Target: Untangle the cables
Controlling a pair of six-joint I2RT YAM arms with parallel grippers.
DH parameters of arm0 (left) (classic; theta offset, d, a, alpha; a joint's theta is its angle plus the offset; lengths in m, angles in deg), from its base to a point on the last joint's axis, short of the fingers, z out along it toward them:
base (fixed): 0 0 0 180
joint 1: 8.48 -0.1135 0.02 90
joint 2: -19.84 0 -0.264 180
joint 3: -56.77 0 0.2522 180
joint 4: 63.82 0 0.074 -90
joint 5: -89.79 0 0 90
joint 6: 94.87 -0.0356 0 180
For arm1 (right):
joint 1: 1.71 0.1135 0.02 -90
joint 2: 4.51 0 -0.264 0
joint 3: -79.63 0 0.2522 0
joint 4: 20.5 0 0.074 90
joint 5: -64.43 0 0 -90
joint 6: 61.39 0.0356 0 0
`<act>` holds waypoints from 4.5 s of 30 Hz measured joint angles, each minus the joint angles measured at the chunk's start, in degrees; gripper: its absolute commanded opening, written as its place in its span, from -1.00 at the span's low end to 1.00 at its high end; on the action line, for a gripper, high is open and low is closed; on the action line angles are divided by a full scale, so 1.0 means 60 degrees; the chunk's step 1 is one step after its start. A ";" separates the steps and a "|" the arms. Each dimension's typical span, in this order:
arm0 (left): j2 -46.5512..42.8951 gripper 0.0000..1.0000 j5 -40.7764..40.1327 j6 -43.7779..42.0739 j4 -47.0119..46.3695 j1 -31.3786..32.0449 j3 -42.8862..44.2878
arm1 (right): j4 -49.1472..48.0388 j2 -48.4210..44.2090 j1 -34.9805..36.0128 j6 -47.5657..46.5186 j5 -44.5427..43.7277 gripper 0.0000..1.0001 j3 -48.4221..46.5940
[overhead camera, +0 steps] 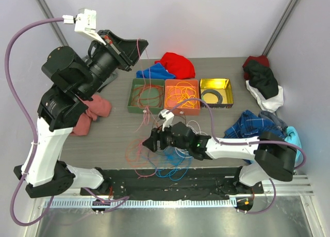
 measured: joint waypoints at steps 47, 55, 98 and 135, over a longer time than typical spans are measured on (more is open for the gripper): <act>-0.3563 -1.00 -0.7679 -0.1989 0.1406 0.0007 -0.3712 | 1.0010 -0.8094 -0.0091 -0.1679 -1.0382 -0.98 -0.4954; -0.3384 -1.00 -0.7570 -0.2007 0.1435 0.0007 -0.3705 | 1.0051 -0.6652 -0.0091 -0.1246 -0.9089 -0.98 -0.3894; 0.2867 -0.99 -0.6094 -0.4197 -0.2521 -0.1126 0.1978 | 0.8586 -0.6280 -0.0109 -0.0514 -0.7300 -0.99 -0.0634; 0.4699 -1.00 -0.5278 -0.3541 -0.6543 -0.2794 -0.0641 | 0.7577 -0.5861 -0.1796 -0.0703 -0.5195 -0.99 0.0240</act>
